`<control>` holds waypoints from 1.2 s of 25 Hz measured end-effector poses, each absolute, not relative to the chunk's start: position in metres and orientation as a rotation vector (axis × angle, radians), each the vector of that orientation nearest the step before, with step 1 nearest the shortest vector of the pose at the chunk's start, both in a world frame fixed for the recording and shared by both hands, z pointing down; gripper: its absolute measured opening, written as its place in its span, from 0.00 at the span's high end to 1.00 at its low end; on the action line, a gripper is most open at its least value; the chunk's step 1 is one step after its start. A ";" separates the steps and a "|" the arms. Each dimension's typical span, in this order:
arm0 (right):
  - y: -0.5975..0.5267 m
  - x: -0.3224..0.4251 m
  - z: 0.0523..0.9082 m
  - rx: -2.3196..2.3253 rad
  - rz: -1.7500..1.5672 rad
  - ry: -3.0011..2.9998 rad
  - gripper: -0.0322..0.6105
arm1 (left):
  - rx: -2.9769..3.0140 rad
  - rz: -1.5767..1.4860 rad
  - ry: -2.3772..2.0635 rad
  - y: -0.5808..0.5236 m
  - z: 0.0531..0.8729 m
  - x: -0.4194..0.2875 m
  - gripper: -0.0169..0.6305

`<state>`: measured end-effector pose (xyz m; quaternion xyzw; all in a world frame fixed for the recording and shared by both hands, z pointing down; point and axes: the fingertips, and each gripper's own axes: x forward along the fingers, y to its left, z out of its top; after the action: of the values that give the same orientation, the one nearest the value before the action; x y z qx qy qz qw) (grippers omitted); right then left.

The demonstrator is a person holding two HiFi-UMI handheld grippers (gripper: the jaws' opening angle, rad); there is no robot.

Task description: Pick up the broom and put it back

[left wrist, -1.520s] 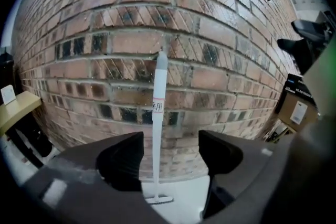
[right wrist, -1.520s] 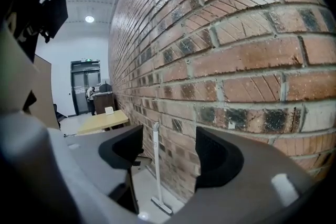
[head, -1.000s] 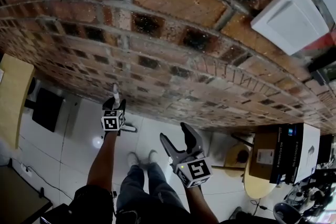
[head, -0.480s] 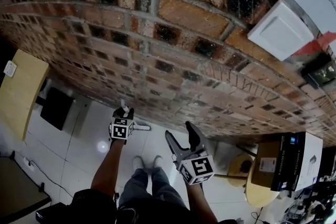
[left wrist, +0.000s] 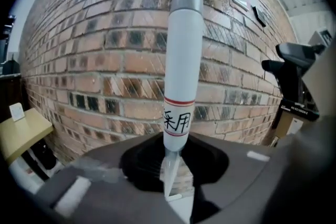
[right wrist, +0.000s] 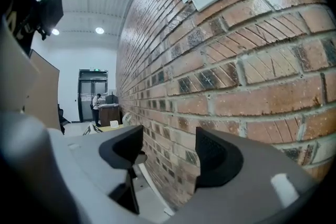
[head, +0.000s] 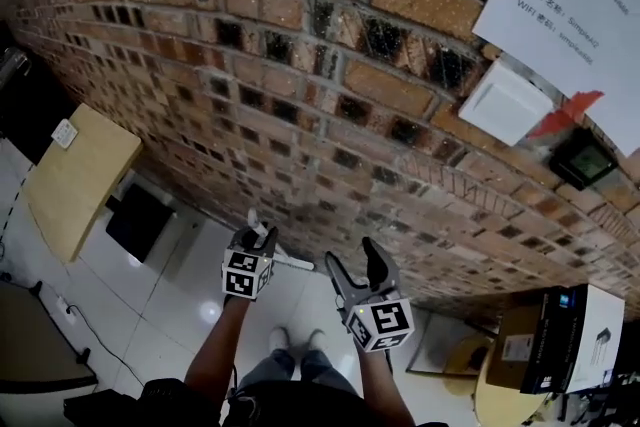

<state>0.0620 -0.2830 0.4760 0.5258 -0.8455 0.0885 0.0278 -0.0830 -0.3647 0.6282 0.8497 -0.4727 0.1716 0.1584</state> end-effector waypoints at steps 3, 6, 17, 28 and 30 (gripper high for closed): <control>-0.289 0.055 0.458 1.616 0.223 -2.655 0.45 | 2.473 0.459 -1.398 -0.364 0.580 -0.091 0.84; -0.293 0.050 0.441 1.607 0.170 -2.682 0.46 | 2.503 0.421 -1.454 -0.356 0.537 -0.100 0.84; -0.298 0.015 0.387 1.554 -0.008 -2.793 0.46 | 2.609 0.182 -1.667 -0.321 0.410 -0.139 0.84; -0.300 0.005 0.364 1.553 -0.014 -2.863 0.46 | 2.639 -0.016 -1.782 -0.294 0.352 -0.155 0.85; -0.300 0.005 0.364 1.552 -0.018 -2.863 0.46 | 2.647 -0.019 -1.773 -0.293 0.351 -0.153 0.85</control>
<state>0.0054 -0.3004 0.3636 0.4759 -0.8776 -0.0055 -0.0573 -0.1527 -0.2932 0.3507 0.8306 -0.5564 -0.0060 -0.0221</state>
